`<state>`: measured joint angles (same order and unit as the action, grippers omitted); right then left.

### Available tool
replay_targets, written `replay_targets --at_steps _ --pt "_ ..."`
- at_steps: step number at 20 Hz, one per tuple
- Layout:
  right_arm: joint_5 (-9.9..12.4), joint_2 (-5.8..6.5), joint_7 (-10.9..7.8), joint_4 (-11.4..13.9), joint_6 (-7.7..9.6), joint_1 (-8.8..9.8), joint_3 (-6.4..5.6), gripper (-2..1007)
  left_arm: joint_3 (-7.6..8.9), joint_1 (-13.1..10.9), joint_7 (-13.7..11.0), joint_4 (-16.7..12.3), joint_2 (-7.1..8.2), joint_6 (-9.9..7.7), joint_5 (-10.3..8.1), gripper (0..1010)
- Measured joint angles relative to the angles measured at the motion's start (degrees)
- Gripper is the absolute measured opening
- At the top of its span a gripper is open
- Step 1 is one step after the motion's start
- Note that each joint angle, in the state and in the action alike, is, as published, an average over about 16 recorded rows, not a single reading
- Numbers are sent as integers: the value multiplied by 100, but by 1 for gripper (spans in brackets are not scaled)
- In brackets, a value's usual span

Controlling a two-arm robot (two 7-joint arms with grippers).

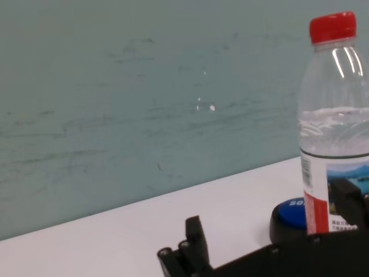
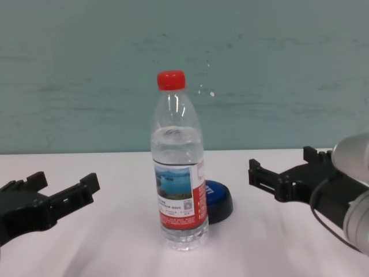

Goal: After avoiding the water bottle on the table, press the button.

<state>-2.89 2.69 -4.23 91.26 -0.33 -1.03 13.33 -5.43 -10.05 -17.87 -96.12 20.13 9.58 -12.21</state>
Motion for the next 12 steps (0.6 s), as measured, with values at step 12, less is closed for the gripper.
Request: replay_targets --at_steps 12 --pt "-5 -2 -6 -8 -13 8 2 1004 0 0 0 0 0 0 0 1010"
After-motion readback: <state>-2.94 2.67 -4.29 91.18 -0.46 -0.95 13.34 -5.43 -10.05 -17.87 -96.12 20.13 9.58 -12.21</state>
